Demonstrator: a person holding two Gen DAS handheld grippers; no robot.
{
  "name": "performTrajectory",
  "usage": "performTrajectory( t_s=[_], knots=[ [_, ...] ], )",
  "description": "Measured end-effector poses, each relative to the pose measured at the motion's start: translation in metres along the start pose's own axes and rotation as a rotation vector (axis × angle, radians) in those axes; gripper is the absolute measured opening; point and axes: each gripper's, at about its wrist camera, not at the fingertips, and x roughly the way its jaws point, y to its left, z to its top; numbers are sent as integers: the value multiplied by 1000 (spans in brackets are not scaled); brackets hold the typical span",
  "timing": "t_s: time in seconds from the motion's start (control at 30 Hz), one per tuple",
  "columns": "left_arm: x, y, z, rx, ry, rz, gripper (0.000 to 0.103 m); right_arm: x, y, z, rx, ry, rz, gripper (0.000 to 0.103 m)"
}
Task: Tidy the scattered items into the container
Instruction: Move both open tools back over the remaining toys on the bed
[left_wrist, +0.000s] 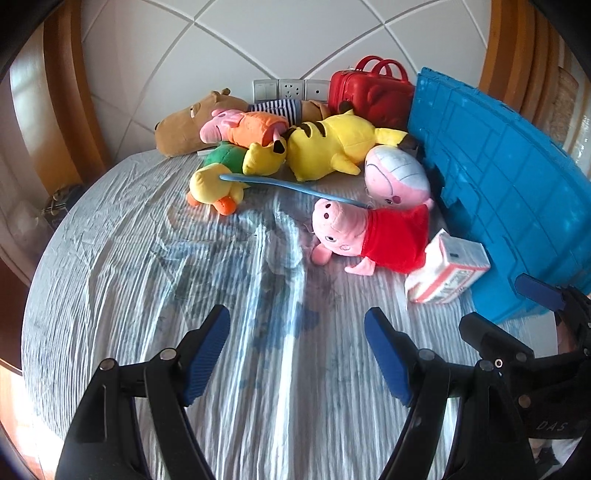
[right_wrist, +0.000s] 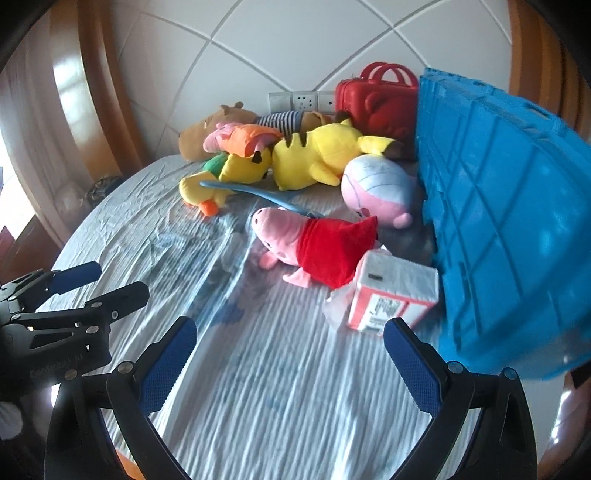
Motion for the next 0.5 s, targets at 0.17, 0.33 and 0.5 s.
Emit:
performTrajectory(
  t_s=[0.17,0.33,0.5],
  knots=[
    [16,-5,16,-12,17,22,75,19,-14,18,-6,18,20,103],
    [29,0,25,-17,34,39,75,35,-22,28,0,30,34,103],
    [42,6,35,0,53,24,75,46,-20,32,4,48,19,103]
  ],
)
